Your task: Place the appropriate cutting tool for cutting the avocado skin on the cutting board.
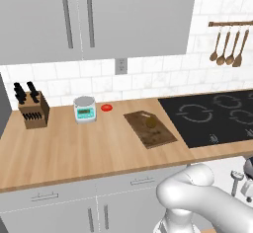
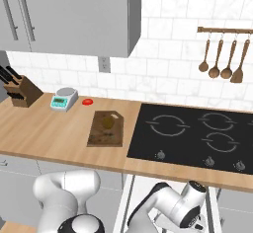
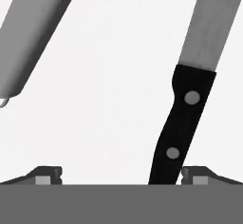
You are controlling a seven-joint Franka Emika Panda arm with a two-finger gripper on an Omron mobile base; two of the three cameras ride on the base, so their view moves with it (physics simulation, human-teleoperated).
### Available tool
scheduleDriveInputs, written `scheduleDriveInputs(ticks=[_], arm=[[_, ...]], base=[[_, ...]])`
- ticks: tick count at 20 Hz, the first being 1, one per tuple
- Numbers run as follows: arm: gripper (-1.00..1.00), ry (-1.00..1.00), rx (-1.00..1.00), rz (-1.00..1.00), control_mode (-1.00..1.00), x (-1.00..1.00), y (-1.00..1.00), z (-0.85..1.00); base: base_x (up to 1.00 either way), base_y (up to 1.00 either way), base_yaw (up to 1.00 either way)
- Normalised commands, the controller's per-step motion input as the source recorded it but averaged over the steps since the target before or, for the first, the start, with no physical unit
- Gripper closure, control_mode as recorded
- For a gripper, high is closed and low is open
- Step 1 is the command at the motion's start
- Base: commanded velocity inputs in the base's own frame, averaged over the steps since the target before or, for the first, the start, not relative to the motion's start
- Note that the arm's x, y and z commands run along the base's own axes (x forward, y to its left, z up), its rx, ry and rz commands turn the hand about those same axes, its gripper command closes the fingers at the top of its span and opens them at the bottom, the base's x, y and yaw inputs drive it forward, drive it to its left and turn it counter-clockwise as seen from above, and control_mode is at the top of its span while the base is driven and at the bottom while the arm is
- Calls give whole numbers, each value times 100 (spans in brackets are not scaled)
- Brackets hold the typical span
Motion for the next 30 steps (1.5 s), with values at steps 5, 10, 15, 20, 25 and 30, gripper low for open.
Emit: scheduleDriveInputs(ticks=[5,10,15,20,25,30], arm=[[-100,0,0,0,-100,10,-10,-17],[-100,0,0,0,-100,7,-20,-15],[100,0,0,0,-100,0,-6,-35],[100,0,0,0,-100,0,12,-26],[100,0,0,0,-100,-13,30,6],[100,0,-8,0,-100,-27,11,59]], base=[[0,0,0],[0,0,0],[0,0,0],[0,0,0],[0,0,0],[0,0,0]])
